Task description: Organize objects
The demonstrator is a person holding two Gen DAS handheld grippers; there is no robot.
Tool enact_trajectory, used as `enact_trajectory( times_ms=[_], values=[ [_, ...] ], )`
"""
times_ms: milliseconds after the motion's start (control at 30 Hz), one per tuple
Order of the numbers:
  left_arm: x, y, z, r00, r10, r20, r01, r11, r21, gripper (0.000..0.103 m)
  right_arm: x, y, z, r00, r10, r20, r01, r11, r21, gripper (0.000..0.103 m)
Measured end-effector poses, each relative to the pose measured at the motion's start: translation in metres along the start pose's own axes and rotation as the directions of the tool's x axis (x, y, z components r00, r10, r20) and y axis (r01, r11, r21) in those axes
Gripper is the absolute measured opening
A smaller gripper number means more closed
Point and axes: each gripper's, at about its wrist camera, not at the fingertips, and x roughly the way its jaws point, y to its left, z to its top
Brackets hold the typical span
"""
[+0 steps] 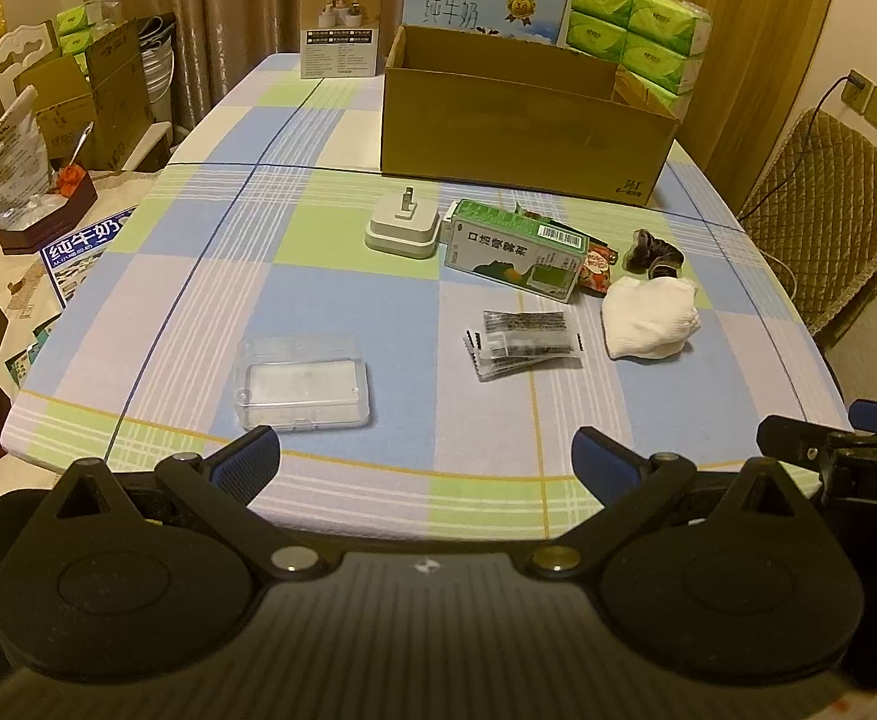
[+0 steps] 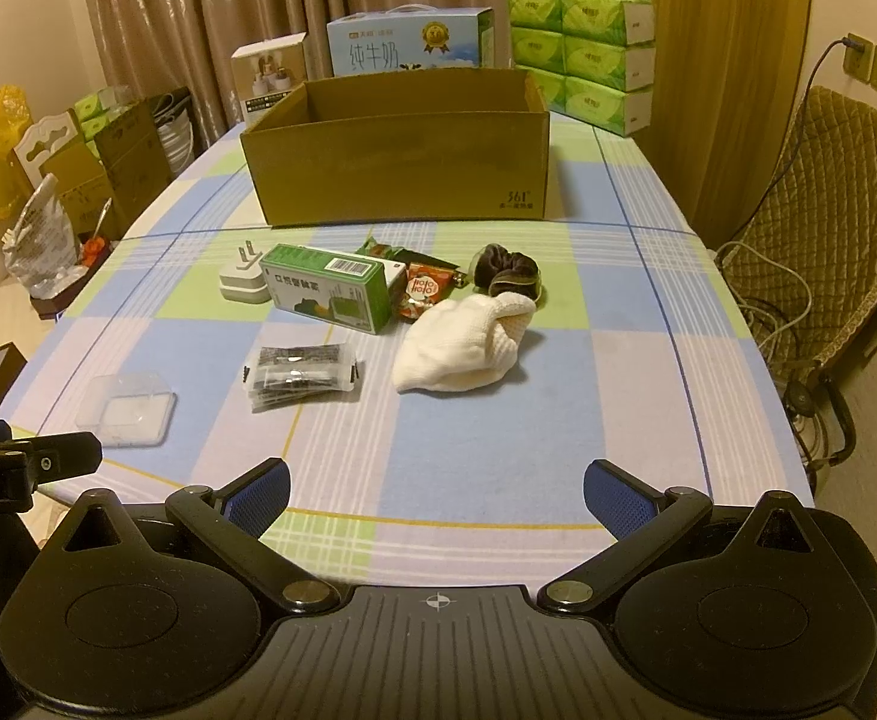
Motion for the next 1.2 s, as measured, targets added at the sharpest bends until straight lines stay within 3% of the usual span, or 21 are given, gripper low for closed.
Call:
enact_trajectory(
  times_ms=[467,600,833,1200],
  values=[
    [0.012,0.029,0.005,0.997,0.078,-0.007,-0.078,0.997,-0.026,0.102,0.02,0.019,0.004,0.997,0.075,0.013,-0.074,0.994,-0.075,0.101],
    [0.02,0.046,0.015,0.994,0.106,-0.011,-0.106,0.994,0.005,0.102,0.031,0.029,0.01,0.995,0.102,0.013,-0.1,0.989,-0.111,0.101],
    [0.057,0.064,0.024,0.989,0.127,-0.076,-0.124,0.991,0.044,0.102,0.058,0.044,0.018,0.992,0.124,-0.011,-0.124,0.982,-0.142,0.101],
    [0.121,0.072,0.032,0.982,0.096,-0.162,-0.095,0.995,0.012,0.102,0.104,0.055,0.026,0.989,0.127,-0.071,-0.138,0.976,-0.171,0.101]
  ],
)
